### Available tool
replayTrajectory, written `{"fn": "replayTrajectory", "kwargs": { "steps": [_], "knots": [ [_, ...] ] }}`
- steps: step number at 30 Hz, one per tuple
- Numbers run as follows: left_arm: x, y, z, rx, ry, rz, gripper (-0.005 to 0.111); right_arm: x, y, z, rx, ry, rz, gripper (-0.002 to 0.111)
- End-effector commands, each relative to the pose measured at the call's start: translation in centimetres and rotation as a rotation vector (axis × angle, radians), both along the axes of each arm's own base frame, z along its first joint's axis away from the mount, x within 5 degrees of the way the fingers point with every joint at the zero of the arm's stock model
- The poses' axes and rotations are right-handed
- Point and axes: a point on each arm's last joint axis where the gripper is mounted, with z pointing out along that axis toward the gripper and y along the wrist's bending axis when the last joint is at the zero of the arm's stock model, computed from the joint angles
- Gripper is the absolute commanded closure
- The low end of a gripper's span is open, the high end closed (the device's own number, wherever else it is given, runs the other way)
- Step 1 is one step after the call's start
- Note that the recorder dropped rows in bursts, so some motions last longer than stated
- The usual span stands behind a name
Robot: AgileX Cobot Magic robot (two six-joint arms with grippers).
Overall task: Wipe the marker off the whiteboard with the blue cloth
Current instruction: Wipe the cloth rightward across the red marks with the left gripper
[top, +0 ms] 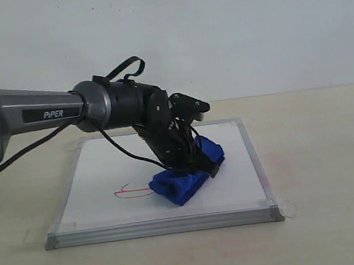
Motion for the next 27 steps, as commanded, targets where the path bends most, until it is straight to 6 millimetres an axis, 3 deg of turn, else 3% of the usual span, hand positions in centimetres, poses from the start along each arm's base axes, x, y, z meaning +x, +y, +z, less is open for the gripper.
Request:
{"fn": "replayTrajectory", "kwargs": {
  "steps": [1, 9, 12, 16, 19, 23, 27],
  "knots": [
    [1.1, 1.5, -0.8, 0.032, -0.06, 0.081, 0.103, 0.0, 0.0, 0.1, -0.002, -0.01, -0.006, 0.108],
    [4.3, 10.8, -0.4, 0.099, -0.096, 0.41, 0.103, 0.0, 0.0, 0.1, -0.002, -0.01, -0.006, 0.108],
    [4.4, 11.7, -0.5, 0.07, -0.066, 0.451, 0.103, 0.0, 0.0, 0.1, -0.002, -0.01, -0.006, 0.108],
    [3.7, 9.4, -0.6, 0.008, -0.018, 0.38, 0.103, 0.0, 0.0, 0.1, -0.002, -0.01, -0.006, 0.108],
    [2.7, 6.1, -0.6, -0.075, 0.028, 0.274, 0.103, 0.0, 0.0, 0.1, -0.002, -0.01, -0.006, 0.108],
    [0.6, 1.2, -0.5, -0.151, 0.069, 0.051, 0.103, 0.0, 0.0, 0.1, -0.002, -0.01, -0.006, 0.108],
    [-1.1, -1.6, -0.5, -0.128, 0.068, -0.175, 0.103, 0.0, 0.0, 0.1, -0.002, -0.01, -0.006, 0.108]
  ]
}}
